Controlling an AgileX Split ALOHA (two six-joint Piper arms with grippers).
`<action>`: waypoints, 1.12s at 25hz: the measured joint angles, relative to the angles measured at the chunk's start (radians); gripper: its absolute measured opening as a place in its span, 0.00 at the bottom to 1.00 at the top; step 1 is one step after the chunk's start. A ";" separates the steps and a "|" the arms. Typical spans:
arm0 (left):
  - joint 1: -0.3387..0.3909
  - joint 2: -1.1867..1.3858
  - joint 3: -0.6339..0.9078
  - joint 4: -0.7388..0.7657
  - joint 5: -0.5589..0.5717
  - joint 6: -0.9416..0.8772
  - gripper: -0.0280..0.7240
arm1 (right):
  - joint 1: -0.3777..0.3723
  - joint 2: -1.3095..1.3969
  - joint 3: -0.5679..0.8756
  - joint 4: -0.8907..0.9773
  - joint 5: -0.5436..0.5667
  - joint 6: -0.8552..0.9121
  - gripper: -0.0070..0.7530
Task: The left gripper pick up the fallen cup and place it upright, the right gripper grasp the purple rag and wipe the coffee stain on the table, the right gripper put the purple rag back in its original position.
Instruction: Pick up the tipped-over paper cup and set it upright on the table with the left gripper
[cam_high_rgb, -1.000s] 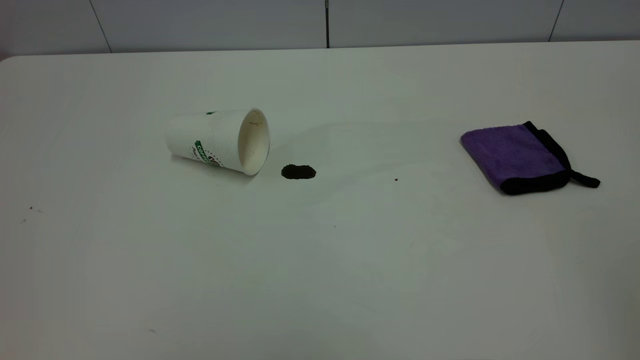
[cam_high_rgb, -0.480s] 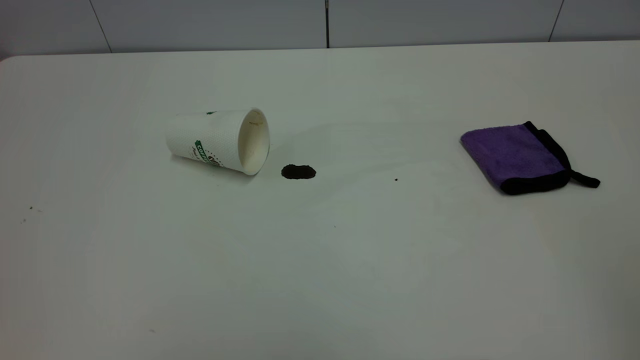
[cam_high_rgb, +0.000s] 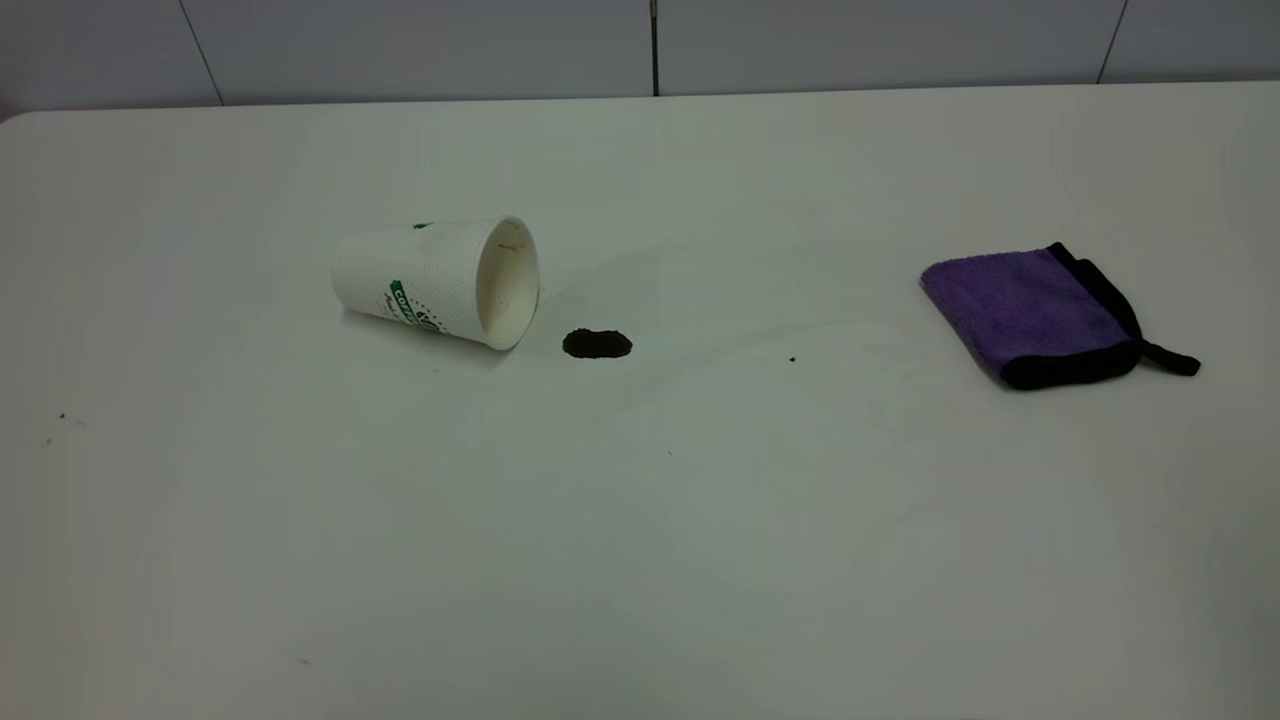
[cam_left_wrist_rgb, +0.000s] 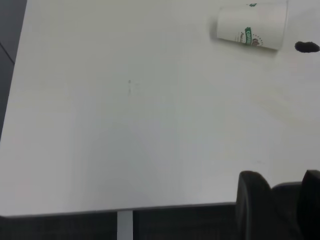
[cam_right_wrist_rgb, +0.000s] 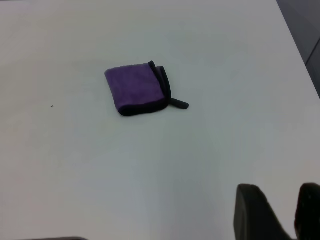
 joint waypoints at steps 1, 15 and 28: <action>0.000 0.032 -0.005 0.012 -0.008 -0.019 0.36 | 0.000 0.000 0.000 0.000 0.000 0.000 0.32; 0.000 0.816 -0.244 0.140 -0.260 -0.057 0.80 | 0.000 0.000 0.000 0.000 0.000 0.000 0.32; -0.327 1.505 -0.532 0.469 -0.367 -0.400 0.90 | 0.000 0.000 0.000 0.000 0.000 0.000 0.32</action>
